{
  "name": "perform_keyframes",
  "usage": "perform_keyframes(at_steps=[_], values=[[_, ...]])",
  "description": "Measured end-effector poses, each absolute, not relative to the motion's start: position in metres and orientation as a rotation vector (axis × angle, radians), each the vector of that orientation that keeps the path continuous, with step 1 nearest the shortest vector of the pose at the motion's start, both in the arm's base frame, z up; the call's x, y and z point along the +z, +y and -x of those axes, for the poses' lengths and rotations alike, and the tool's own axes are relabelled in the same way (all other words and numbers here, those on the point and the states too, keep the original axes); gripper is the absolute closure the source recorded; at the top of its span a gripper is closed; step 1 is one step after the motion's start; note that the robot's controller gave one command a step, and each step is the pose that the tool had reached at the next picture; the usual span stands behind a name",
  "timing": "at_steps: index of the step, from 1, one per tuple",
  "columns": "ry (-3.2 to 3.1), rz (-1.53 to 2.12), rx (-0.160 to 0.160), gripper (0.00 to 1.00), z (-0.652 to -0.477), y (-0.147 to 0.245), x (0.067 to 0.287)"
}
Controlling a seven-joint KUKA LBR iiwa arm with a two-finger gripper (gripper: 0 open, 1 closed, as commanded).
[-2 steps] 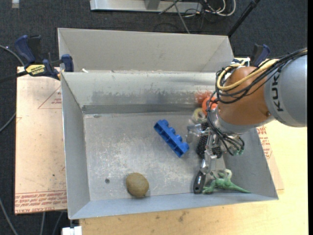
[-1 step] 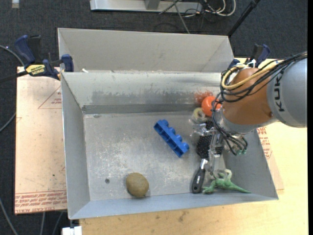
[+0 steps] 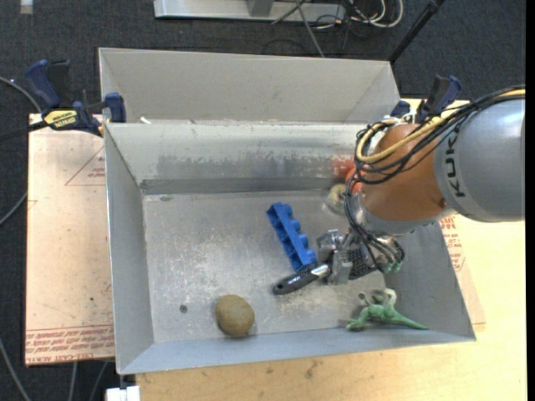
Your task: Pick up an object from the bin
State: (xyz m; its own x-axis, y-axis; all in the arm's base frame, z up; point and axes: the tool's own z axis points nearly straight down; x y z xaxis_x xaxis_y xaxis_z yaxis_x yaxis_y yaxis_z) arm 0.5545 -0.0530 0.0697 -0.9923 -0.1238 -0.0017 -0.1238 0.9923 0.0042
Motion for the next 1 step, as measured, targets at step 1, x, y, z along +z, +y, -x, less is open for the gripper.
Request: perform_keyframes(at_steps=[1], values=[[3.134,0.195,0.007,1.00,-0.5545,-0.0530,0.0697]])
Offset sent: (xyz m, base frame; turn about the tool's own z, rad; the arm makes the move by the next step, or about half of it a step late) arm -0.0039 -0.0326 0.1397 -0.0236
